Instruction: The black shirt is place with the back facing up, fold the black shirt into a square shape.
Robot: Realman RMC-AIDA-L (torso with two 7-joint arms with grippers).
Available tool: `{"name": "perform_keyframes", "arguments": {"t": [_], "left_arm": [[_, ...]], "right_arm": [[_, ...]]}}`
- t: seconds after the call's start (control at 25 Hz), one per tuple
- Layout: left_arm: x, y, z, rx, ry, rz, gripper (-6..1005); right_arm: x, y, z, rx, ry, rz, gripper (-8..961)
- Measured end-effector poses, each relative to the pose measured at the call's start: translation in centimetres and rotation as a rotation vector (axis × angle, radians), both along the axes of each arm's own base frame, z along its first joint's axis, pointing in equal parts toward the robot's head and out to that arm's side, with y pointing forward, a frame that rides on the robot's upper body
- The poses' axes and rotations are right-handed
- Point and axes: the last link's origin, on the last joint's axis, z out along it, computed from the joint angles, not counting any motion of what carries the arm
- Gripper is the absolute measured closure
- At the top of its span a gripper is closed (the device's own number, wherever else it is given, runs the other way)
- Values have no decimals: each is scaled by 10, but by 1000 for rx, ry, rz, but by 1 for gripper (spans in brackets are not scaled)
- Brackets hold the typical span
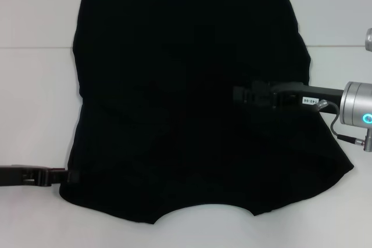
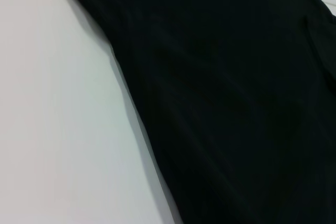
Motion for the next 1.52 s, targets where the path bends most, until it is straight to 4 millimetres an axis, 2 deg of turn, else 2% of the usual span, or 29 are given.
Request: {"name": "perform_keyframes", "arguments": {"t": [0.4,0.56,0.72,1.04,1.2,1.36,1.52], "left_arm": [[2,3,1,1,-1,5,646],[2,3,1,3,-5,7,816],[2,3,0,6,-16,14,973],[3,2,-2,9,-23,19,974],[3,4,-1,10,-22,16,973],[5,5,-1,14,-24,11,973],[6,7,0,20,-28,8,973]], "right_arm": [[13,-3,6,5,-10,-34,242],[26,-12,15,-11,-3,-62,251],[49,-24,29,-30,14,-137,259],[107,-56,73,-36,21,-350,276],[127,-67,88,-59,-18,-437,285],[135,-71,89,-96,-56,-488,293],[131,-67,83,-123,-71,-498,302]]}}
